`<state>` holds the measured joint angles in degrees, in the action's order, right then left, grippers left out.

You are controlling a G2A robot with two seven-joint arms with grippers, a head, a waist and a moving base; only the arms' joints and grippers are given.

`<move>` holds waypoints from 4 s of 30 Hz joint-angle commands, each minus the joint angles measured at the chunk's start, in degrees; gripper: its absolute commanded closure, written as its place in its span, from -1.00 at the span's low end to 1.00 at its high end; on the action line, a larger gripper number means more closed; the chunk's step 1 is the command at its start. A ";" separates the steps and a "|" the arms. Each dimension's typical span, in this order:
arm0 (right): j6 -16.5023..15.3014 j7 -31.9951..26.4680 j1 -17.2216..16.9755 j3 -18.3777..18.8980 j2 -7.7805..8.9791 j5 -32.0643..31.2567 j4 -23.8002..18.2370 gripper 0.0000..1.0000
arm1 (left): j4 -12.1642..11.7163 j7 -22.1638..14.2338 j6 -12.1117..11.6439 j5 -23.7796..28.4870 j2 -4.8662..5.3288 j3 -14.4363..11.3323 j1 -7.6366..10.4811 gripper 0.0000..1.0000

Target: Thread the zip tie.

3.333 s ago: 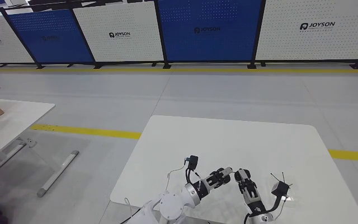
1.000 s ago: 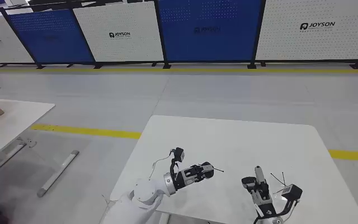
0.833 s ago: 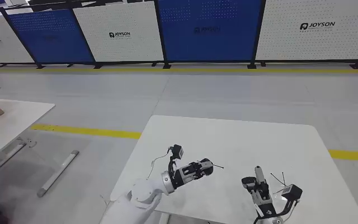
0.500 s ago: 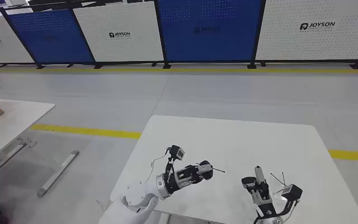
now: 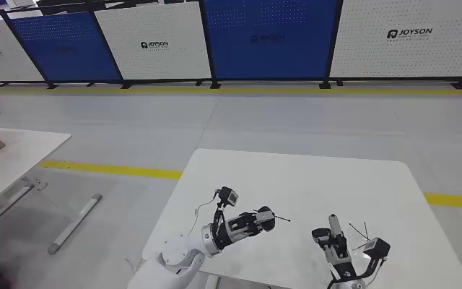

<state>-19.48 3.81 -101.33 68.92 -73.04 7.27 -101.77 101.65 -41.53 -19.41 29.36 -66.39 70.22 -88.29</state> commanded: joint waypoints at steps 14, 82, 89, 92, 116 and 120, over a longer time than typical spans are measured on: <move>0.00 0.00 0.00 0.00 0.00 0.00 0.00 -1.00 | 11.23 -7.92 -0.07 6.64 -3.07 6.45 -3.47 1.00; 0.00 0.00 0.00 0.00 0.00 0.00 0.00 -1.00 | -5.26 6.04 17.01 -11.52 -2.00 -4.41 4.15 1.00; 0.00 0.00 0.00 0.00 0.00 0.00 0.00 -1.00 | -5.68 8.24 16.71 -11.13 -2.09 -4.94 4.26 1.00; 0.00 0.00 0.00 0.00 0.00 0.00 0.00 -1.00 | -5.68 8.24 16.71 -11.13 -2.09 -4.94 4.26 1.00; 0.00 0.00 0.00 0.00 0.00 0.00 0.00 -1.00 | 8.74 -0.70 -0.07 4.89 0.06 8.58 -5.23 1.00; 0.00 0.00 0.00 0.00 0.00 0.00 0.00 -1.00 | 8.98 -1.33 -0.07 5.18 0.09 8.87 -5.55 1.00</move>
<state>-19.48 3.81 -101.33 68.92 -73.04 7.27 -101.77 110.67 -42.92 -19.48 34.59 -66.30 79.13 -93.86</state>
